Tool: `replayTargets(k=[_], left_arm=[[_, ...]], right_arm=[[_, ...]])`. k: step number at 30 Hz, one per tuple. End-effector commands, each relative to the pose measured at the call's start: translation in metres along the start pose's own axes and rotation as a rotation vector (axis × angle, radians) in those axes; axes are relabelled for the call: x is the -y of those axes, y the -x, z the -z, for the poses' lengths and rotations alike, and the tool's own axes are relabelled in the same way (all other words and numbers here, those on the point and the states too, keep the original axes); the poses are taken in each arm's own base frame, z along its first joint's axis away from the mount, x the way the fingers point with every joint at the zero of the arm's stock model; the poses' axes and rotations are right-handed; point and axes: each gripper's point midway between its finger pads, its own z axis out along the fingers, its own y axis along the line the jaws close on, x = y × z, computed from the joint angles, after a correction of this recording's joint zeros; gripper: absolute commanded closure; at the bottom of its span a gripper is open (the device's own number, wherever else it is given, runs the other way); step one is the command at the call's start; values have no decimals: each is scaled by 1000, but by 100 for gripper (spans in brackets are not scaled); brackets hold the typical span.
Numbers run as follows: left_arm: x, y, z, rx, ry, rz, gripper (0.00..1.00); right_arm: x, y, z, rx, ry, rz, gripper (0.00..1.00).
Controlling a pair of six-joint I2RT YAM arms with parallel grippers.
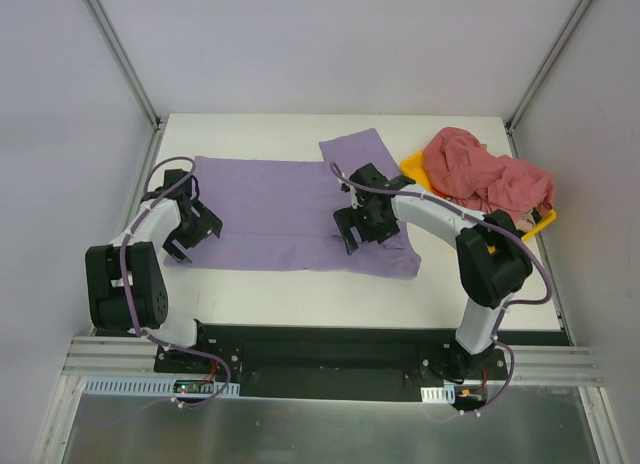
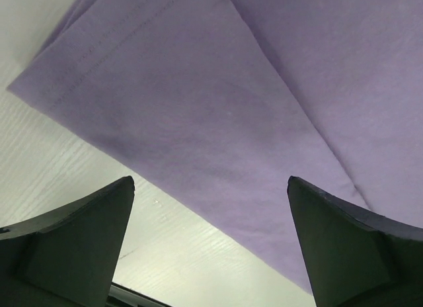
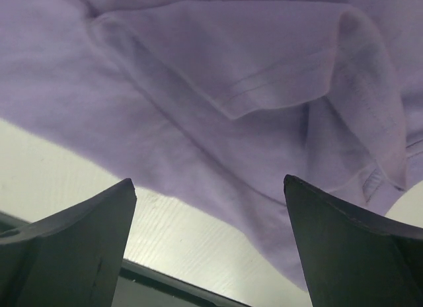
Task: Fold and stack the t-shirts
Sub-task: Fold the flattened tshirt in 1/3 of the way
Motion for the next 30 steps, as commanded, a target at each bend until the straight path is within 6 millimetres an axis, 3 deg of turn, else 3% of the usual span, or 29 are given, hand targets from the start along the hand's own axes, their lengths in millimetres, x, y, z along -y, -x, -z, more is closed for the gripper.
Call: replayTargets(k=[1, 5, 8, 11, 15, 21, 25, 30], left_arm=[[-14, 2, -14, 15, 72, -35, 1], [-25, 2, -21, 9, 112, -26, 1], [-28, 2, -23, 13, 126, -18, 1], [-31, 1, -25, 8, 133, -17, 1], [-31, -2, -30, -7, 126, -11, 1], [-28, -4, -31, -25, 109, -14, 1], [-29, -3, -27, -8, 103, -8, 1], [-31, -1, -25, 12, 107, -6, 1]], right_arm=[[32, 30, -7, 42, -65, -93, 4], [79, 61, -10, 97, -160, -127, 4], [115, 91, 8, 187, -255, -150, 4], [128, 110, 28, 277, -279, -147, 4], [90, 104, 42, 294, -164, -89, 4], [14, 47, 26, 171, 58, -147, 4], [-7, 30, 9, 118, 49, -161, 4], [-27, 35, -12, 89, 84, -142, 4]])
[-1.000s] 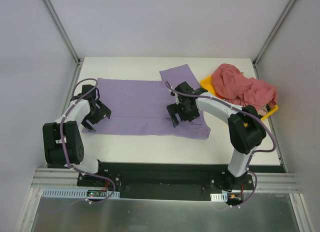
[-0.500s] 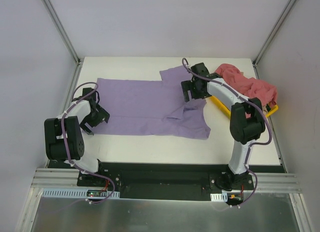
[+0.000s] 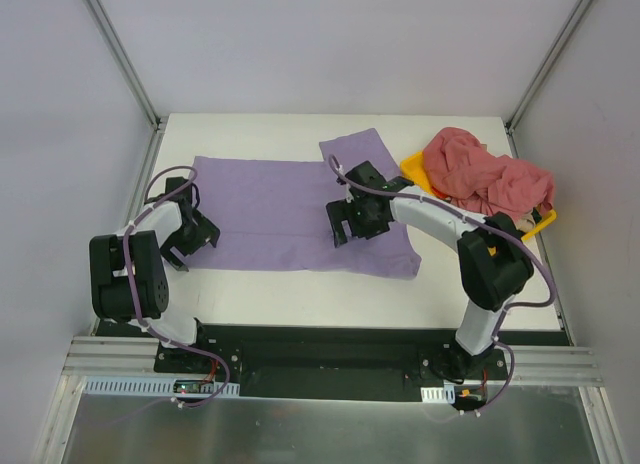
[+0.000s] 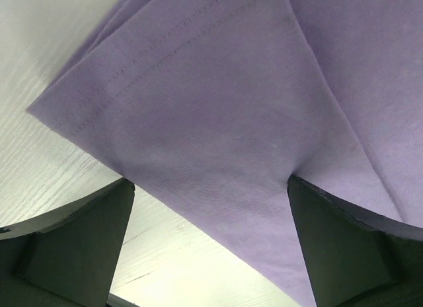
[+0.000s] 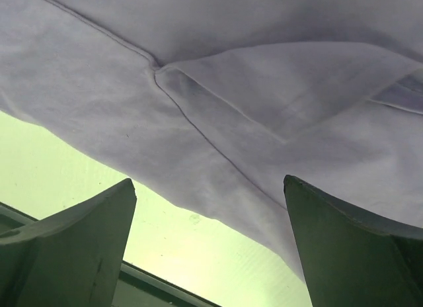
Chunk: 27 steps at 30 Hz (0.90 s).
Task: Fold and stack the t-shirts
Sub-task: Fold the flattened tshirt in 1/3 of the way
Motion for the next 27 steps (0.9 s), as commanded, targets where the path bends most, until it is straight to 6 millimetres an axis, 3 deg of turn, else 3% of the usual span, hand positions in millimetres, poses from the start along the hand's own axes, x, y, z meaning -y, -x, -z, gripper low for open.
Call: replayTargets(k=[1, 11, 17, 20, 23, 27], left_arm=[[-8, 2, 4, 17, 6, 5, 1], [-8, 2, 6, 22, 2, 2, 1], [-10, 2, 6, 25, 5, 0, 1], [-11, 2, 6, 26, 6, -1, 1], [-11, 2, 6, 28, 7, 2, 1], [-9, 2, 7, 25, -1, 4, 1]], right_arm=[[-13, 10, -15, -9, 27, -48, 4], [-4, 51, -38, 2, -58, -14, 4], [-20, 127, -24, 185, -12, 24, 4], [-26, 149, -3, 266, -8, 22, 4], [-10, 130, 15, 277, -83, -92, 4], [5, 67, 15, 221, -63, -307, 4]])
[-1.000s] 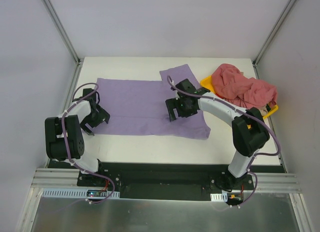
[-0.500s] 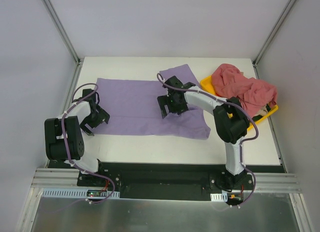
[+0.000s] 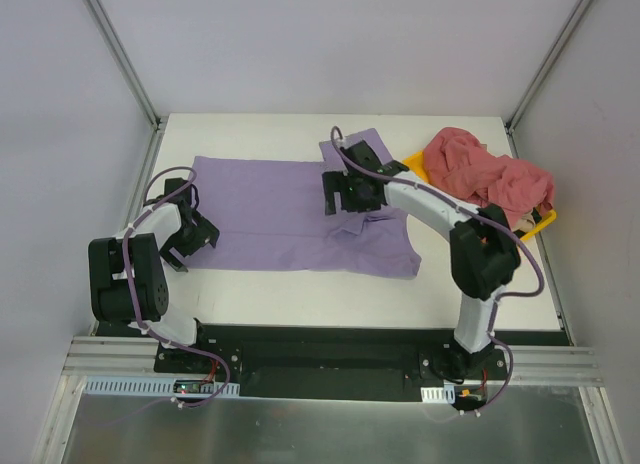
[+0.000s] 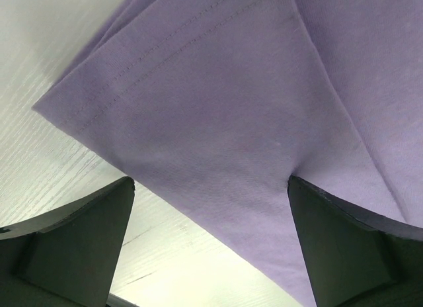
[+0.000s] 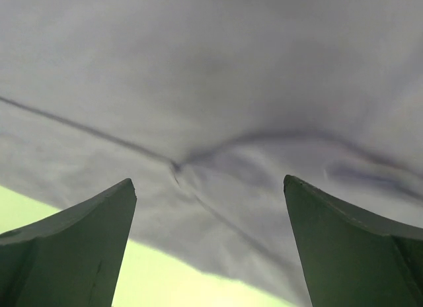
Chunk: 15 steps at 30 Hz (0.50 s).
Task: Fold and stack the t-shirts
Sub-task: Fold the flattened tshirt in 1/3 of the way
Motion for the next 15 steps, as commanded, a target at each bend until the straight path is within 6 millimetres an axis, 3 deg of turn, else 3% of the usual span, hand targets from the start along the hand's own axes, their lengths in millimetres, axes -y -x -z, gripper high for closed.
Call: replayTargets(k=[1, 6, 12, 15], left_arm=[[-7, 1, 5, 11, 4, -5, 1], [-5, 1, 6, 8, -4, -6, 1], [-5, 1, 6, 10, -6, -6, 1], [-5, 1, 6, 8, -4, -6, 1]], right_arm=[[22, -38, 34, 10, -36, -257, 4], [27, -43, 30, 65, -25, -337, 4], [37, -34, 2, 46, -83, -362, 4], [32, -25, -11, 38, -70, -351, 4]])
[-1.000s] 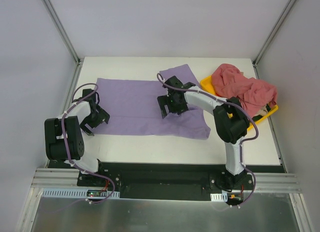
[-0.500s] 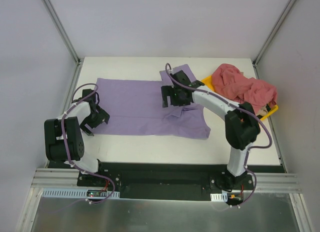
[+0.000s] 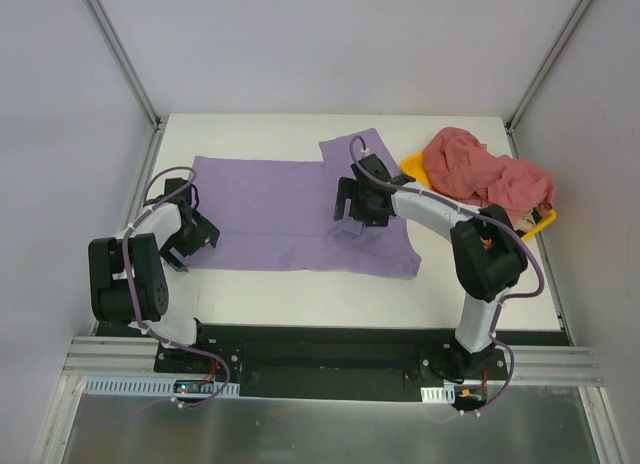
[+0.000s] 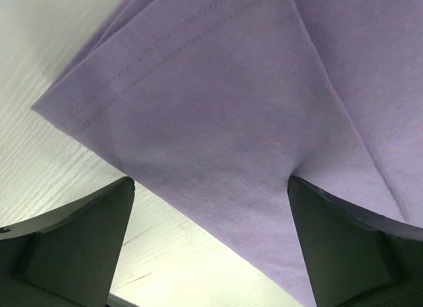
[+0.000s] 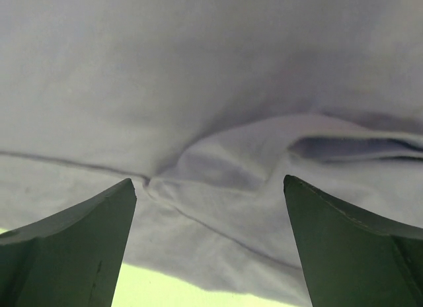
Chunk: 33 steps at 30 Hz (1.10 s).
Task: Fold and stack the t-shirts
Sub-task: Fold the flattened tshirt in 1/3 of the way
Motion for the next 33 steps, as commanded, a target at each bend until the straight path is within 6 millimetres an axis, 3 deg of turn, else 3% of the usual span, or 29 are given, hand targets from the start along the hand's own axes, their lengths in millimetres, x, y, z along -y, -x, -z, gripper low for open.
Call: replayTargets(k=[1, 8, 13, 19, 25, 29, 33], left_arm=[[-6, 1, 6, 8, -2, -7, 1], [-6, 1, 7, 12, -4, -6, 1], [-6, 0, 7, 11, -3, -7, 1], [-6, 1, 8, 17, -6, -7, 1], [-7, 2, 9, 23, -5, -5, 1], [-8, 1, 7, 21, 1, -4, 1], [-12, -2, 5, 12, 23, 4, 1]], right_arm=[[-20, 29, -13, 46, 26, -36, 4], [-68, 47, -15, 28, 177, -124, 4], [-66, 74, -13, 93, 93, -266, 4], [-63, 83, -11, 104, 59, -288, 4], [-43, 64, 11, 92, 32, -122, 4], [-18, 16, 31, -2, -18, 38, 4], [2, -36, 36, -95, -17, 84, 4]])
